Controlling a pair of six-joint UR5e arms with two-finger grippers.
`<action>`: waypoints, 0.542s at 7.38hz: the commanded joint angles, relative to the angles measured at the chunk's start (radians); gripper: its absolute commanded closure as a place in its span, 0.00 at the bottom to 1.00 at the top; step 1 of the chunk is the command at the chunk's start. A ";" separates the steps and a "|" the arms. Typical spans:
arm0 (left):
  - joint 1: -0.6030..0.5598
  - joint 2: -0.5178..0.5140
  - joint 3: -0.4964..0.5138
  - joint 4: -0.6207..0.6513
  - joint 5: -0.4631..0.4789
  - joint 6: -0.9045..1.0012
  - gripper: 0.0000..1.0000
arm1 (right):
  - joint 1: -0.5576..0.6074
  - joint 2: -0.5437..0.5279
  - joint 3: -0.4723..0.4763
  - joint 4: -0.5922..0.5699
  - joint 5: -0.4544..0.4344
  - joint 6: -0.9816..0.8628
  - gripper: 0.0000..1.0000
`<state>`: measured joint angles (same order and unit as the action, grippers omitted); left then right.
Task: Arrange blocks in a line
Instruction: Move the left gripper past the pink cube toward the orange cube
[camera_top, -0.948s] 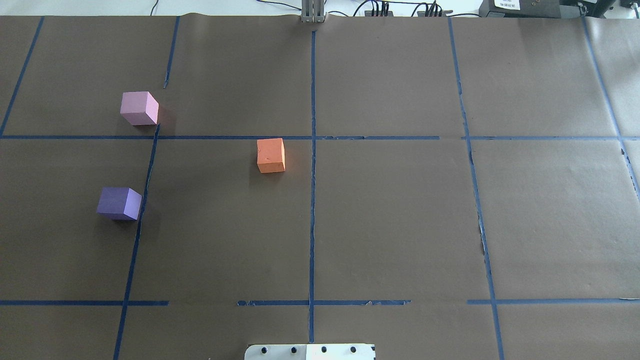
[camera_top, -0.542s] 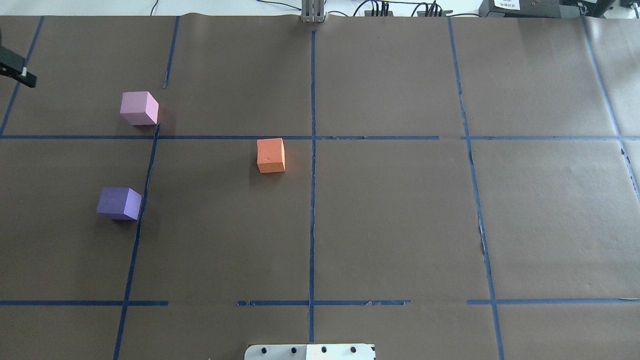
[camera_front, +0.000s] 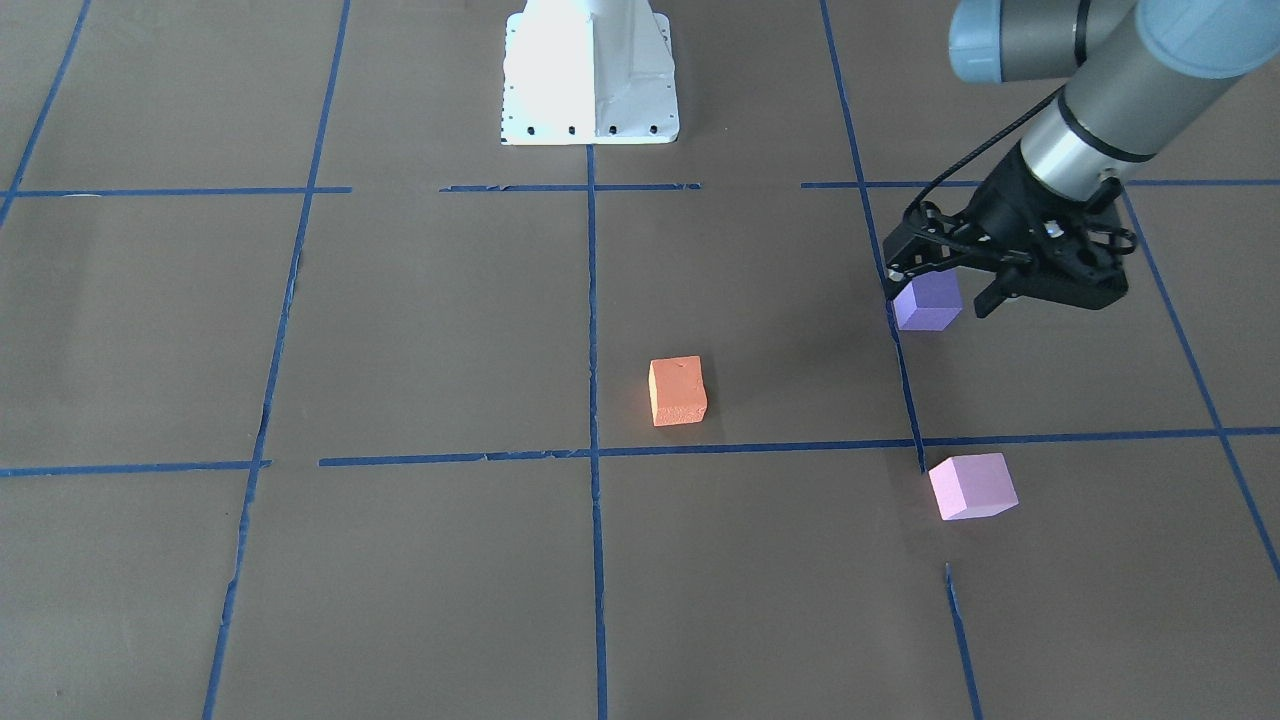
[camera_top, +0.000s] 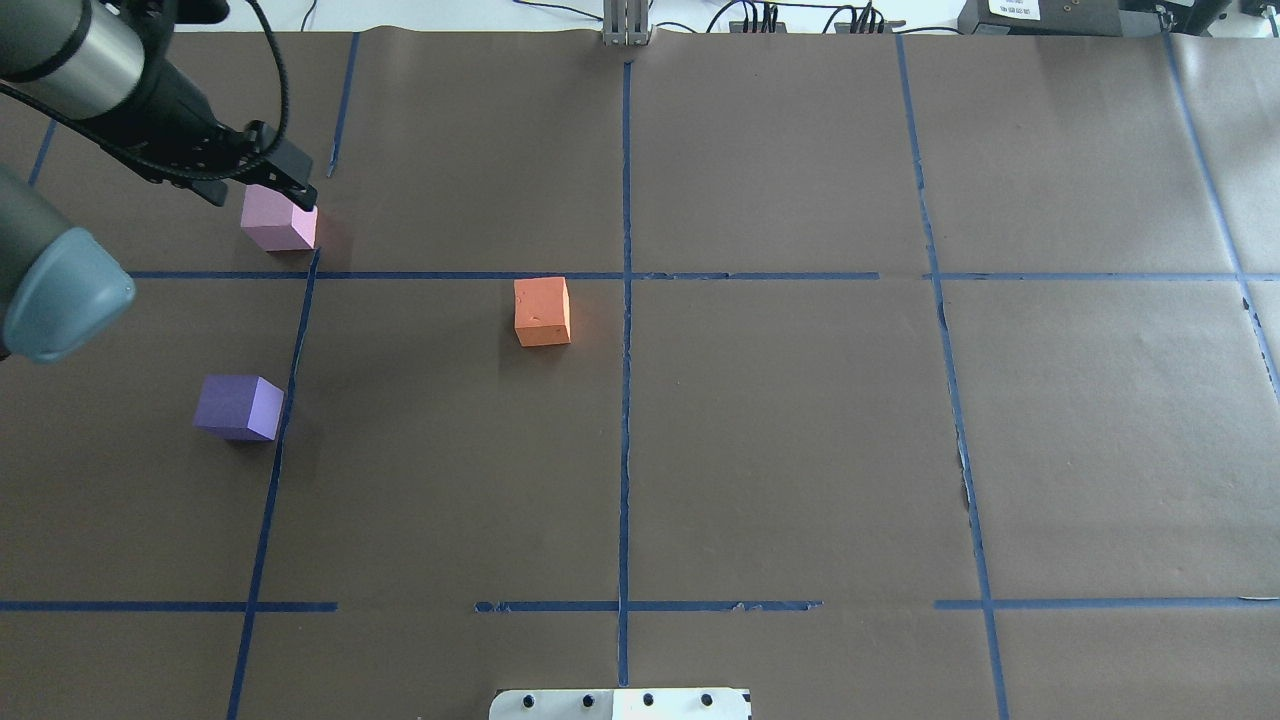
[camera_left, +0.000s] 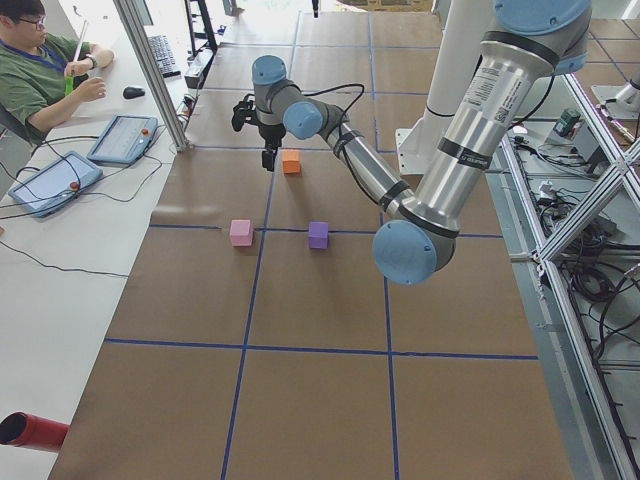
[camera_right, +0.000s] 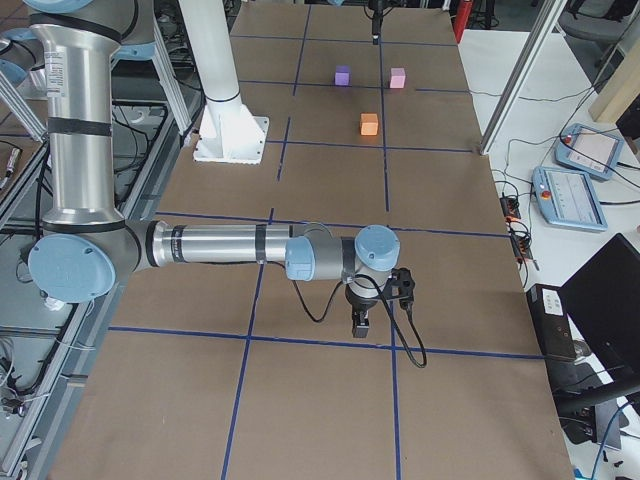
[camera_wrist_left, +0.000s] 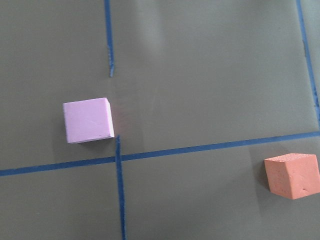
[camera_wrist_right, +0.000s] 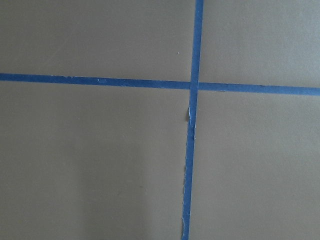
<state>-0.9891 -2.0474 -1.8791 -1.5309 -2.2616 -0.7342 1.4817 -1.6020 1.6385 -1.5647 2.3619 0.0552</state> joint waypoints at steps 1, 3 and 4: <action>0.119 -0.095 0.058 0.002 0.080 -0.129 0.00 | 0.000 -0.001 0.001 0.000 0.000 0.000 0.00; 0.216 -0.149 0.111 0.008 0.214 -0.244 0.00 | -0.001 -0.001 0.000 0.000 0.000 0.000 0.00; 0.233 -0.249 0.205 0.065 0.218 -0.281 0.00 | 0.000 0.001 0.001 0.000 0.000 0.000 0.00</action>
<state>-0.7894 -2.2021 -1.7649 -1.5121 -2.0695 -0.9593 1.4814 -1.6027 1.6388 -1.5646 2.3619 0.0552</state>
